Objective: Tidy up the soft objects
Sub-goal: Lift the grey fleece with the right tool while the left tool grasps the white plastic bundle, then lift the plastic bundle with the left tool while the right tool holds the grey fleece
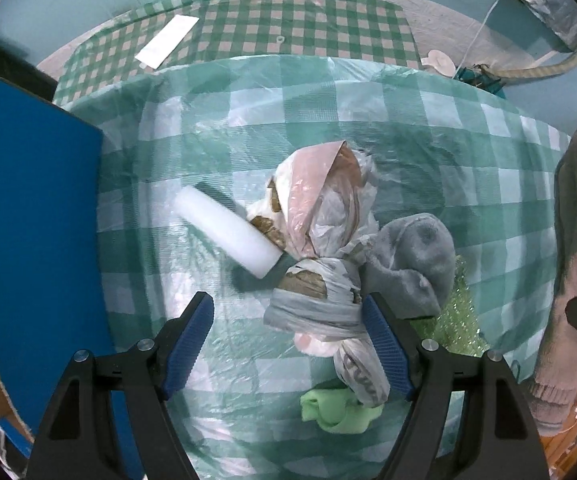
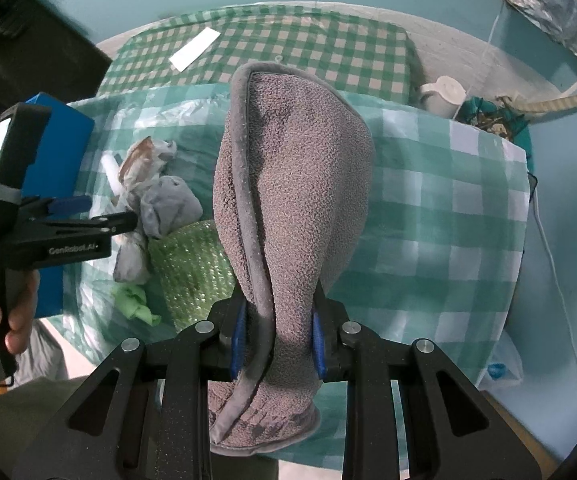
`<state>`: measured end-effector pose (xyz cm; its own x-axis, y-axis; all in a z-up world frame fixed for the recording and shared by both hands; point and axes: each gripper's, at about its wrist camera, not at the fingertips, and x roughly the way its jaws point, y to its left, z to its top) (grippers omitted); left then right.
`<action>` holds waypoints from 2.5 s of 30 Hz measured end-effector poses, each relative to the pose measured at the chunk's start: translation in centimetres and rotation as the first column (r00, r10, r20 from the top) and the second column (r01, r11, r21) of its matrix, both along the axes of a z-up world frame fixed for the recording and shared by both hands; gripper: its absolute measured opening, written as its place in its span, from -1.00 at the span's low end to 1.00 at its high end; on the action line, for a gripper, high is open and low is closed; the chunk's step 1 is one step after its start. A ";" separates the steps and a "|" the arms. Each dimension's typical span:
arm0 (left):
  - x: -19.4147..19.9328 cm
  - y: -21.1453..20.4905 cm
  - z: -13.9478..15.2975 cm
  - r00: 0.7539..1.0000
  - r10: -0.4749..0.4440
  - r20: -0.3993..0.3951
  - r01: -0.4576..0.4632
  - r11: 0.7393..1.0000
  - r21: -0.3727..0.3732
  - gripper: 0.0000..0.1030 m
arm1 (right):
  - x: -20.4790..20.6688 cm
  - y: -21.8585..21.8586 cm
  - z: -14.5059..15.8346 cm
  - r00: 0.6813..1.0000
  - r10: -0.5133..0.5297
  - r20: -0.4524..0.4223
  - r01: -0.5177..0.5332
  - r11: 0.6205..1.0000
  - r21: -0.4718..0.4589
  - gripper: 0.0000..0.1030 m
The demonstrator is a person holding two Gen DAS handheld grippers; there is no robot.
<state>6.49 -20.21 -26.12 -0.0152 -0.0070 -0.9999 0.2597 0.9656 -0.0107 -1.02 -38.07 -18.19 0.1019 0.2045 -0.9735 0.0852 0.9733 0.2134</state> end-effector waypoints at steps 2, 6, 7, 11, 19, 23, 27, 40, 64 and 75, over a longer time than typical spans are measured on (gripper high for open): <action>0.1 0.0 -0.2 1.000 0.009 -0.001 -0.009 1.000 -0.003 0.52 | 0.0 -0.1 -0.2 1.000 0.005 -0.002 -0.005 1.000 0.001 -0.52; -0.1 -0.4 -0.8 1.000 0.010 -0.014 -0.010 1.000 -0.005 0.43 | 0.1 -0.1 -0.7 1.000 0.010 -0.010 -0.010 1.000 0.003 -0.52; -0.2 -0.4 -1.0 1.000 0.009 -0.022 -0.009 1.000 -0.009 0.28 | 0.0 -0.1 -0.8 1.000 0.009 -0.011 -0.009 1.000 0.005 -0.52; -0.4 -0.5 -1.5 0.999 0.007 -0.044 -0.008 1.000 -0.009 0.01 | 0.1 -0.1 -1.1 1.000 0.010 -0.013 -0.010 1.000 0.010 -0.52; -1.0 -0.3 0.5 0.998 -0.058 0.032 0.058 0.998 -0.007 -0.10 | 0.2 0.3 -0.8 1.000 0.024 -0.002 -0.024 1.000 0.005 -0.52; -1.4 0.2 1.7 0.996 -0.070 0.057 0.070 0.998 0.003 -0.11 | 0.4 0.7 -0.2 0.999 0.037 0.004 -0.037 0.999 -0.007 -0.52; -2.1 1.0 3.0 0.993 -0.090 0.081 0.089 0.996 0.021 -0.11 | 0.6 1.2 0.5 0.999 0.049 0.012 -0.048 0.999 -0.014 -0.52; -4.2 4.1 7.9 0.979 -0.117 0.166 0.113 0.993 0.028 -0.11 | 1.0 4.2 3.6 0.993 0.111 0.037 -0.110 0.993 -0.037 -0.52; -6.1 11.6 13.9 0.968 -0.011 0.251 0.007 1.000 0.017 -0.11 | 2.2 12.4 8.6 0.974 0.203 0.101 -0.202 0.979 -0.020 -0.52; -6.2 15.6 15.2 0.960 0.048 0.277 -0.057 0.998 0.022 -0.11 | 3.8 18.0 10.4 0.945 0.296 0.137 -0.298 0.955 -0.008 -0.52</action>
<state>0.26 -4.64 -10.96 0.2616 0.0286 -0.9648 0.1975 0.9768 0.0825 2.80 -20.04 -7.77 0.1647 0.2577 -0.9521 -0.2374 0.9472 0.2154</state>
